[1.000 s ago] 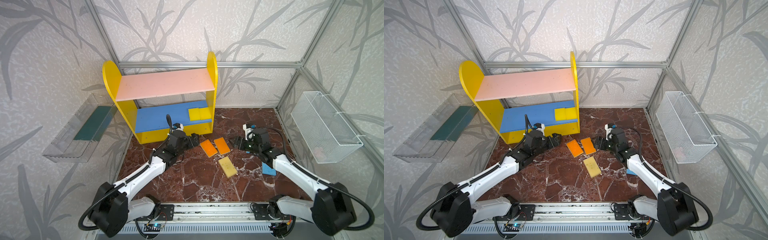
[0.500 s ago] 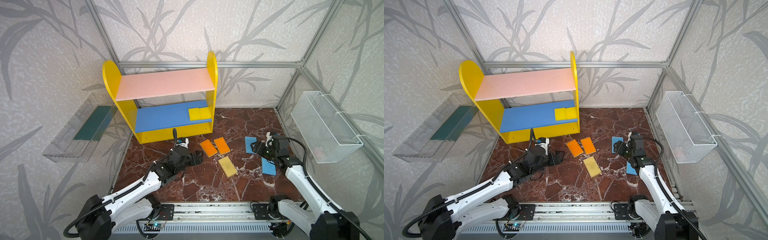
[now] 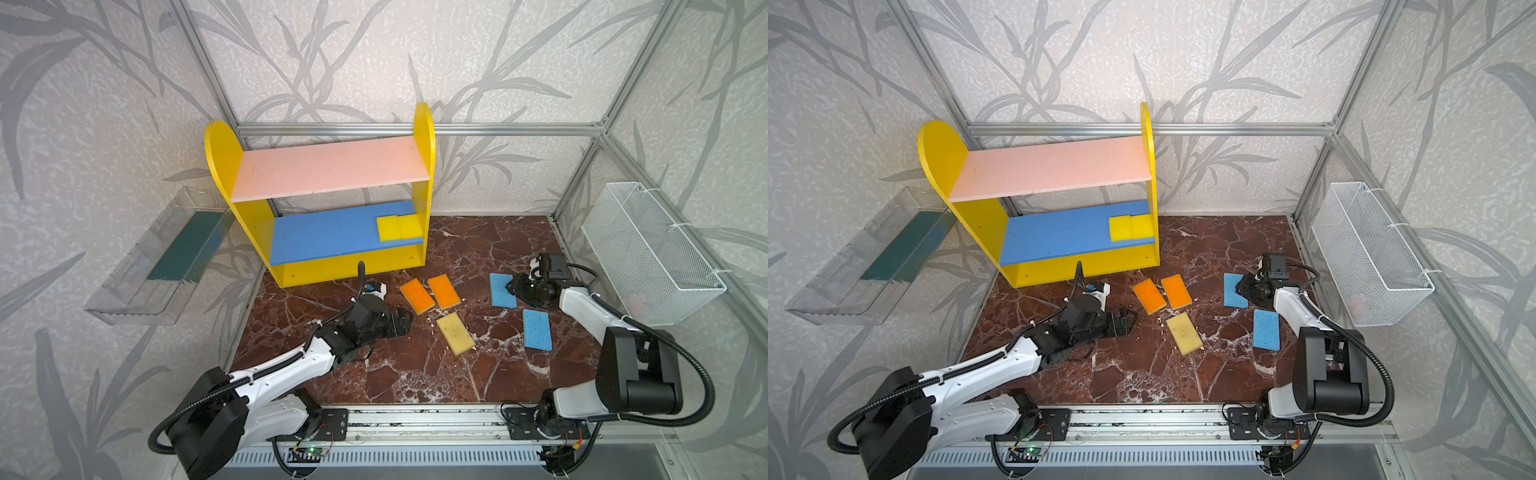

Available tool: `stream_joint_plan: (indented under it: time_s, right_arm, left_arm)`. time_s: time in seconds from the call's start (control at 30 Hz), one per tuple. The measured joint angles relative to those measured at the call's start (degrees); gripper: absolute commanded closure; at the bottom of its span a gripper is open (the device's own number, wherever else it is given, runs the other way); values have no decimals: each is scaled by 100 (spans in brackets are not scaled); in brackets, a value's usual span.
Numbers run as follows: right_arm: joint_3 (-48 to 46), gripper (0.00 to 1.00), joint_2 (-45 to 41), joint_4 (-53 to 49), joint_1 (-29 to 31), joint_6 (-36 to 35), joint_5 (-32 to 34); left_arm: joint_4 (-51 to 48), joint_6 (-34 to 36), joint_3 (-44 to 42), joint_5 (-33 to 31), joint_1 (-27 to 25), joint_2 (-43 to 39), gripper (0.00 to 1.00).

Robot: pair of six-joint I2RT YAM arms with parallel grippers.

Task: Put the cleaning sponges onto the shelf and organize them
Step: 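Grasp the blue sponge farther from the robot with the right gripper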

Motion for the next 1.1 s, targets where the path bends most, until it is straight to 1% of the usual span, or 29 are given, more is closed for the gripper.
stream_joint_plan:
  time_s: [0.27,0.43,0.63,0.77,0.83,0.87,0.93,0.97,1.07,1.1]
  right_arm:
    - [278,45,684,-2,-111,-195,133]
    - [170,44,765,26,-140,-216,103]
    - [96,45,892,160,-146,-210,-149]
    - [87,47,1095,251,-146,-175,-313]
    - [87,51,1097,293,-151,-168,-363]
    - [87,55,1097,297,-151,-162,-378]
    - [85,71,1097,299,-151,-160,-404]
    - [85,76,1099,308,-151,-144,-411]
    - [85,87,1097,315,-151,-162,-450]
    - [83,88,1097,315,-149,-149,-459]
  left_arm:
    - [-26,9,2,50,26,-164,3]
    - [-13,0,2,15,26,-382,3]
    - [92,-15,-2,-55,55,-409,3]
    - [98,-24,-2,-55,72,-313,3]
    - [98,-39,0,-55,90,-286,3]
    - [98,-42,0,-55,90,-282,3]
    - [103,-42,2,-57,94,-262,3]
    - [94,-39,20,-57,96,-238,3]
    - [96,-42,160,-50,122,-61,3]
    - [105,-39,210,-44,127,-2,3]
